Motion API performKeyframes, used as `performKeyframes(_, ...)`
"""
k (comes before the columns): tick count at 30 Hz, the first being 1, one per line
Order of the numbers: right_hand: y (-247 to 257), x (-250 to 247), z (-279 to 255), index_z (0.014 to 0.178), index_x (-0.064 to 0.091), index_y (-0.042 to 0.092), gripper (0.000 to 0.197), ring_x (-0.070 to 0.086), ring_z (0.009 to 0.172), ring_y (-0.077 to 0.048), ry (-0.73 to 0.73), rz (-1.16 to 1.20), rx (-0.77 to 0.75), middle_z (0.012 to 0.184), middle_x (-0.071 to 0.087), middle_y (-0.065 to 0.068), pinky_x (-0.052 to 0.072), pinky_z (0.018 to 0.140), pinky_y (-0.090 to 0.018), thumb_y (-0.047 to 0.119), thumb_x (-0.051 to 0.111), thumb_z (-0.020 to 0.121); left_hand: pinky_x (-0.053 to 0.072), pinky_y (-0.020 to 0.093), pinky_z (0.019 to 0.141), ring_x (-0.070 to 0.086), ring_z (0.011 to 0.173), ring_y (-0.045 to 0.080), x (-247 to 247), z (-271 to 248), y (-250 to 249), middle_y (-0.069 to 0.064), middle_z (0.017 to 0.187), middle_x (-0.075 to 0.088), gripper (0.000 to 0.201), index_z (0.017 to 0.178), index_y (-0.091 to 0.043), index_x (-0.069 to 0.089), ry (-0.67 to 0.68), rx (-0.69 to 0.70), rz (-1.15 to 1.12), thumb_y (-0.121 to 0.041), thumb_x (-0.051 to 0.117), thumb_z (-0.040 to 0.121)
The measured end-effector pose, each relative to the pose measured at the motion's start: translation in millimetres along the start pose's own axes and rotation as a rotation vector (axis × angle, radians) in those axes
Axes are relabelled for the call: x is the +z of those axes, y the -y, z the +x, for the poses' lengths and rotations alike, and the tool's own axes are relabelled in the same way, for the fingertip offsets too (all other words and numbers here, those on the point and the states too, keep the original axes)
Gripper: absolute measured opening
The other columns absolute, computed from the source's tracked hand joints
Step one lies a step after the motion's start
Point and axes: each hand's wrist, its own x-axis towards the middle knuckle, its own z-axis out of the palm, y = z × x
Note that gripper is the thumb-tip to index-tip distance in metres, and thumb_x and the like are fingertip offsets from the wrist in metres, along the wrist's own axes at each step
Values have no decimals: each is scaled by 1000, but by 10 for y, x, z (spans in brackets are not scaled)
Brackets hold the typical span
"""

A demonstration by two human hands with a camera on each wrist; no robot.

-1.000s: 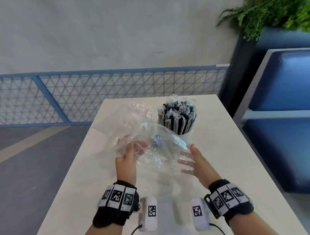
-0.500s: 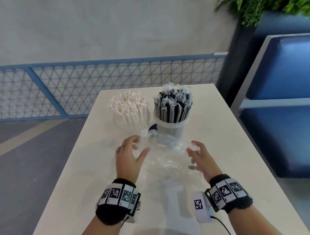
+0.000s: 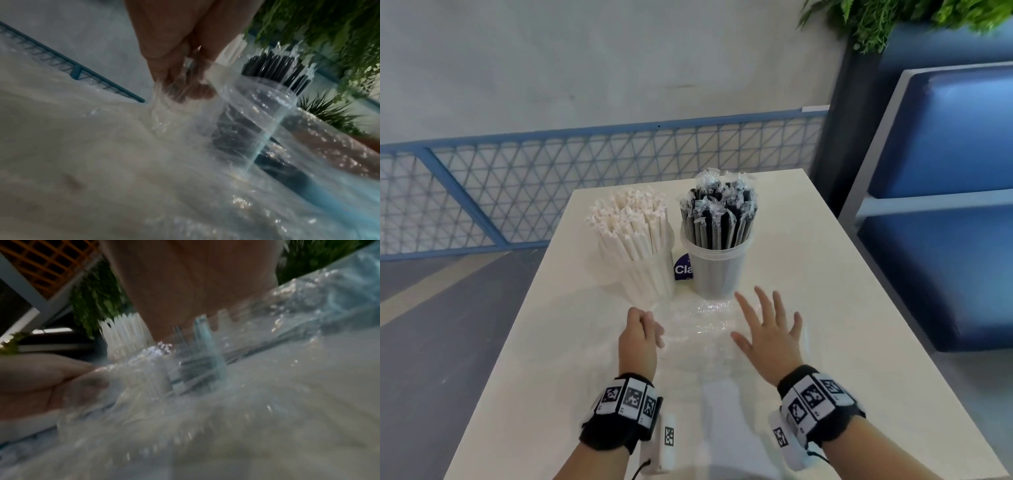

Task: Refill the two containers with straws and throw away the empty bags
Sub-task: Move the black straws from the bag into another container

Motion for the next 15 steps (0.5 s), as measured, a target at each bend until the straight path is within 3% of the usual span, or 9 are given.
performKeyframes(1, -30, 103, -1, 145, -13, 31, 80, 1, 144, -38, 150, -51, 19, 158, -1, -8, 15, 109, -64, 70, -16, 75, 44, 30, 64, 53, 56, 20, 18, 5, 47, 9, 69, 61, 23, 79, -11, 41, 23, -23, 20, -18, 33, 100)
performKeyframes(2, -78, 217, 3, 140, -24, 30, 77, -13, 143, -37, 298, -83, 55, 157, -17, -5, 6, 111, -62, 70, -16, 75, 45, 32, 65, 54, 57, 21, 30, 11, 84, 8, 69, 61, 22, 79, -10, 42, 49, -47, 43, -16, 34, 99)
performKeyframes(4, -136, 334, 24, 139, -28, 30, 72, -26, 139, -36, 495, -104, 92, 152, -31, -2, -1, 112, -60, 66, 6, 87, 45, 31, 67, 56, 60, 21, 40, 44, 116, 6, 71, 61, 18, 83, -6, 47, 103, -109, 76, -14, 39, 97)
performKeyframes(8, -156, 387, 74, 141, -25, 31, 72, -31, 137, -37, 574, -158, 37, 150, -36, 0, -2, 111, -63, 62, 16, 91, 42, 27, 60, 58, 64, 22, 67, 232, 30, 5, 76, 65, 21, 80, -8, 54, 157, -230, 137, -26, 49, 91)
performKeyframes(11, -134, 408, 80, 141, -25, 32, 72, -31, 137, -37, 587, -168, 35, 150, -36, 0, 0, 110, -65, 62, 17, 91, 40, 26, 56, 57, 58, 20, 129, 388, -31, 3, 67, 65, 33, 75, -8, 58, 208, -244, 271, -38, 54, 87)
performKeyframes(13, -135, 422, 78, 141, -25, 33, 71, -30, 137, -36, 592, -161, 47, 150, -35, 1, 1, 110, -65, 62, 16, 91, 46, 29, 58, 56, 54, 22, 185, 445, -16, 4, 64, 64, 29, 76, -7, 58, 196, -229, 321, -33, 56, 88)
performKeyframes(15, -146, 419, 79, 140, -25, 35, 71, -31, 137, -35, 598, -136, 58, 150, -36, 3, 1, 110, -66, 63, 16, 90, 50, 35, 62, 61, 58, 29, 179, 494, 36, 12, 67, 64, 22, 76, -5, 52, 95, -199, 329, -22, 53, 90)
